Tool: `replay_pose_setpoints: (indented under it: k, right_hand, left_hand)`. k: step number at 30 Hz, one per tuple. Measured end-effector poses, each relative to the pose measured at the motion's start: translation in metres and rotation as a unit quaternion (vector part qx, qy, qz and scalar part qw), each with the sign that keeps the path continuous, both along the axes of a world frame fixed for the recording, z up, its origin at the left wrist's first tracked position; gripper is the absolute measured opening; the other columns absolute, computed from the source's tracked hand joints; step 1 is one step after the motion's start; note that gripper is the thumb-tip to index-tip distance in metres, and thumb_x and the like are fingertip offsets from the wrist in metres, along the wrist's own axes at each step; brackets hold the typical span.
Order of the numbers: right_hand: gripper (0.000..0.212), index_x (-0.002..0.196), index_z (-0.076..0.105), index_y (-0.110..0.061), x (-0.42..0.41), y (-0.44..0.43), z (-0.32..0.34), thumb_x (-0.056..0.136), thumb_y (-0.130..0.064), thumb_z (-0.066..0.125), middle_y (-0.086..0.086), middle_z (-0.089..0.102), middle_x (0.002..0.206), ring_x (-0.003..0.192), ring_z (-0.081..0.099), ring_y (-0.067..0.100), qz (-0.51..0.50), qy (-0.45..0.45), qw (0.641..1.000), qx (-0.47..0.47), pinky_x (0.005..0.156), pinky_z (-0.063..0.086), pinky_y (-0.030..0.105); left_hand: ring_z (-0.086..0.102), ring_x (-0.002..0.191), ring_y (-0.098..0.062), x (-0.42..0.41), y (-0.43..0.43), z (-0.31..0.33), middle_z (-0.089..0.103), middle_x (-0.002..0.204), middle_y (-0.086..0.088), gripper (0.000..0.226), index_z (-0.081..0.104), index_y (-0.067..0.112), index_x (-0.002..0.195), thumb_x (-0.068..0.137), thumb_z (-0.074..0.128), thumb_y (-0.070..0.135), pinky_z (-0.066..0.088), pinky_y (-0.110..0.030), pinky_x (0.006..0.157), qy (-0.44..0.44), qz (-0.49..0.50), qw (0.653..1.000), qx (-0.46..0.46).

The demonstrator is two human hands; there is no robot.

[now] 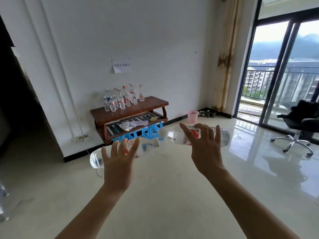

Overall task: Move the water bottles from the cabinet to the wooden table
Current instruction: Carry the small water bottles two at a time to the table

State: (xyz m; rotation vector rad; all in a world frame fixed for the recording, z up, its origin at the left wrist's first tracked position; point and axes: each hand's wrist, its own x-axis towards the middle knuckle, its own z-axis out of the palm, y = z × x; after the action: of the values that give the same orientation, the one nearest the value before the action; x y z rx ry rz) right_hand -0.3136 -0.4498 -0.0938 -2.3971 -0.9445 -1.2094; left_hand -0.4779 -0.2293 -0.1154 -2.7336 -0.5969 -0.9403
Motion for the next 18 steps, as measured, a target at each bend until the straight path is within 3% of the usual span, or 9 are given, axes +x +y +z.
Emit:
replay_pose_setpoints:
  k: [6, 13, 18]
  right_hand:
    - [0.104, 0.15, 0.047, -0.033, 0.122, 0.099, -0.016, 0.062, 0.011, 0.082, 0.015, 0.05, 0.127, 0.123, 0.045, 0.034, 0.044, -0.005, 0.999, -0.017, 0.114, 0.023, 0.07]
    - [0.104, 0.148, 0.051, -0.031, 0.259, 0.245, -0.016, 0.059, 0.013, 0.084, 0.017, 0.054, 0.125, 0.117, 0.057, 0.038, 0.057, 0.018, 0.998, -0.016, 0.109, 0.032, 0.073]
    - [0.109, 0.147, 0.05, -0.032, 0.358, 0.321, -0.013, 0.055, 0.013, 0.086, 0.015, 0.05, 0.125, 0.119, 0.052, 0.037, 0.048, -0.006, 0.999, -0.008, 0.111, 0.027, 0.071]
  left_hand:
    - [0.052, 0.123, -0.043, 0.107, 0.089, -0.021, 0.055, 0.136, -0.02, 0.094, 0.04, 0.026, 0.152, 0.072, 0.083, 0.004, 0.037, -0.071, 0.096, 0.002, 0.03, 0.999, -0.012]
    - [0.054, 0.12, -0.043, 0.244, 0.234, -0.026, 0.057, 0.132, -0.02, 0.091, 0.043, 0.023, 0.151, 0.072, 0.086, 0.008, 0.04, -0.07, 0.092, 0.017, 0.034, 0.999, -0.034]
    - [0.055, 0.117, -0.044, 0.34, 0.325, -0.015, 0.057, 0.13, -0.021, 0.085, 0.045, 0.021, 0.15, 0.074, 0.084, 0.011, 0.039, -0.07, 0.092, 0.004, 0.026, 1.0, -0.001]
